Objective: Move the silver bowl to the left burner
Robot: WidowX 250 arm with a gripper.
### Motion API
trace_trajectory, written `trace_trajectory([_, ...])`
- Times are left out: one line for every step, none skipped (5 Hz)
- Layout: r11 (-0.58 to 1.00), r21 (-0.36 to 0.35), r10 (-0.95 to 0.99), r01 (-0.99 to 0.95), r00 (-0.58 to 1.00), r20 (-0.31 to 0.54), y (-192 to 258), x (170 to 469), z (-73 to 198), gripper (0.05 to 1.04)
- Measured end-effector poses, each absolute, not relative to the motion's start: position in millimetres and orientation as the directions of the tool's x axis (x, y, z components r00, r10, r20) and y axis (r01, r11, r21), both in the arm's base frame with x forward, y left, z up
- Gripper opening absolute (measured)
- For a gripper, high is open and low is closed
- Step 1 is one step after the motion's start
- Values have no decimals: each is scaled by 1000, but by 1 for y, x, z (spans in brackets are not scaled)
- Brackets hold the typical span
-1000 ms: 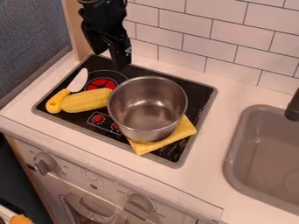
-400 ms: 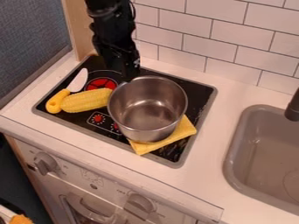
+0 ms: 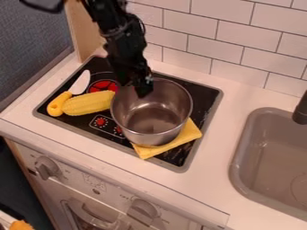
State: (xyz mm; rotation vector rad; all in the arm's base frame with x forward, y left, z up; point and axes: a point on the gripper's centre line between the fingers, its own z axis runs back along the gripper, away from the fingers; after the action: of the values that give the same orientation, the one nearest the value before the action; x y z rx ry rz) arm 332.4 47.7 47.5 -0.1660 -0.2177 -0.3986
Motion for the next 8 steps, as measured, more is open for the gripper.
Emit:
trace_trajectory([897, -147, -383, 416, 900, 209, 47, 336, 36, 925])
trace_trajectory([868, -193, -430, 458, 887, 168, 45, 333, 26, 639])
trace_trajectory([861, -191, -444, 471, 880, 171, 44, 333, 26, 337])
trace_trajectory([860, -196, -442, 471, 880, 172, 43, 333, 26, 147])
trace_trajectory([858, -206, -441, 470, 881, 172, 42, 330, 25, 78])
trace_trajectory([852, -209, -451, 481, 875, 178, 41, 328, 29, 78])
trace_trajectory([849, -203, -450, 488, 869, 206, 39, 330, 43, 78])
trace_trajectory([861, -226, -405, 455, 883, 236, 51, 335, 56, 78])
